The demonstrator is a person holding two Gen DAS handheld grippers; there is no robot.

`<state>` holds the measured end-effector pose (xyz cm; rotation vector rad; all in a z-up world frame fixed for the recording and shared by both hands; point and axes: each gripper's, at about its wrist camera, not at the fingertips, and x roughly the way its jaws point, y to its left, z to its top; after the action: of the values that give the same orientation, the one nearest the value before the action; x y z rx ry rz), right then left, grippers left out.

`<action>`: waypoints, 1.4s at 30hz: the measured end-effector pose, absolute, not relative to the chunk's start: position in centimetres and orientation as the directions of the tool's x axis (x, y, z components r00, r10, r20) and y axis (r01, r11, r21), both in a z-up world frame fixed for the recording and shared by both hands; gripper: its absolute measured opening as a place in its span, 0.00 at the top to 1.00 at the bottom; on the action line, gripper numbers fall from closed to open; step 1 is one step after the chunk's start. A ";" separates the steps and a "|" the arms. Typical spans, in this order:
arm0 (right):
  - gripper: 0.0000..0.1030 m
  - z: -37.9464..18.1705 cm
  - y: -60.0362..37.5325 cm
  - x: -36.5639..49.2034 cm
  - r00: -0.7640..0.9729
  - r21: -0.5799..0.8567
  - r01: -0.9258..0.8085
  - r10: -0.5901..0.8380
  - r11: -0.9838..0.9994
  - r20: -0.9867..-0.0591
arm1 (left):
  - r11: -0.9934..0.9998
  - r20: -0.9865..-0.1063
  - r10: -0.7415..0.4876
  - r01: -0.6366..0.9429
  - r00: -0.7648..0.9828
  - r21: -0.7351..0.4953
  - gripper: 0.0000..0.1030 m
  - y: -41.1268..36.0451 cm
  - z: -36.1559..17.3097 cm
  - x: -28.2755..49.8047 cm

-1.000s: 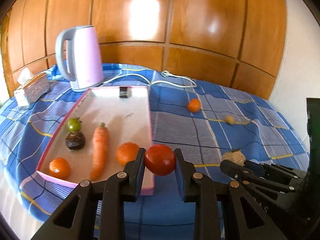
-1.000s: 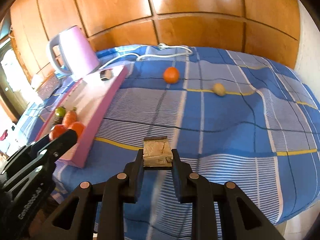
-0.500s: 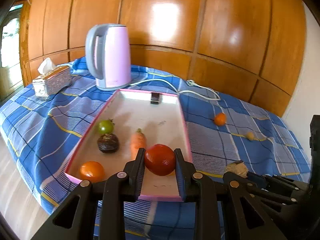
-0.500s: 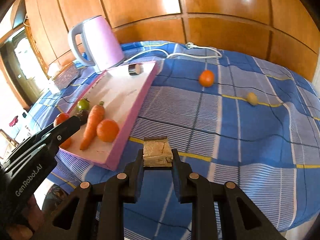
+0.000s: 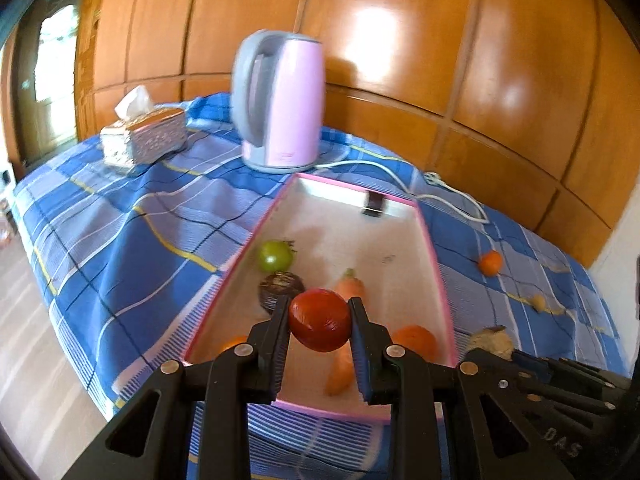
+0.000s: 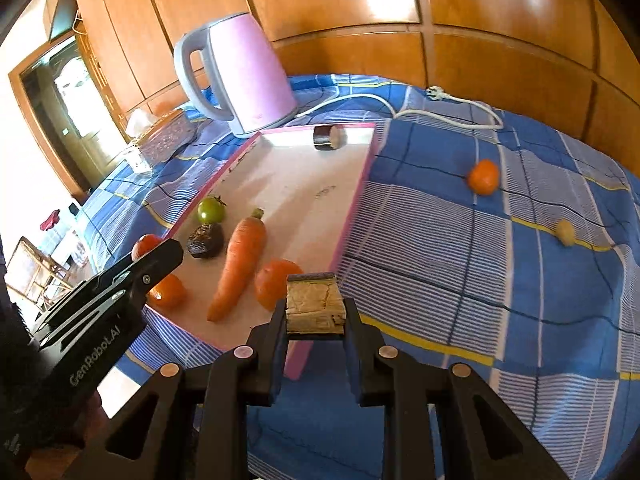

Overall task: Organize fruits
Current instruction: 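Open both tools over the tray to release tomato and beige cube, then withdraw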

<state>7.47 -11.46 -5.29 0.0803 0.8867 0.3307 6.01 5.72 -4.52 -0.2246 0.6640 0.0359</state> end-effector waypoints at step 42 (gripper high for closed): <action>0.72 -5.1 -9.8 11.2 0.597 0.255 -0.201 0.325 0.946 -0.734 | 0.975 -0.643 -0.017 -0.131 0.766 -0.182 0.56 5.4 -4.9 8.4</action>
<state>11.24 -9.79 -5.10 0.1508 0.8806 0.3066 8.37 5.44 -4.95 -0.2223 0.6973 0.0625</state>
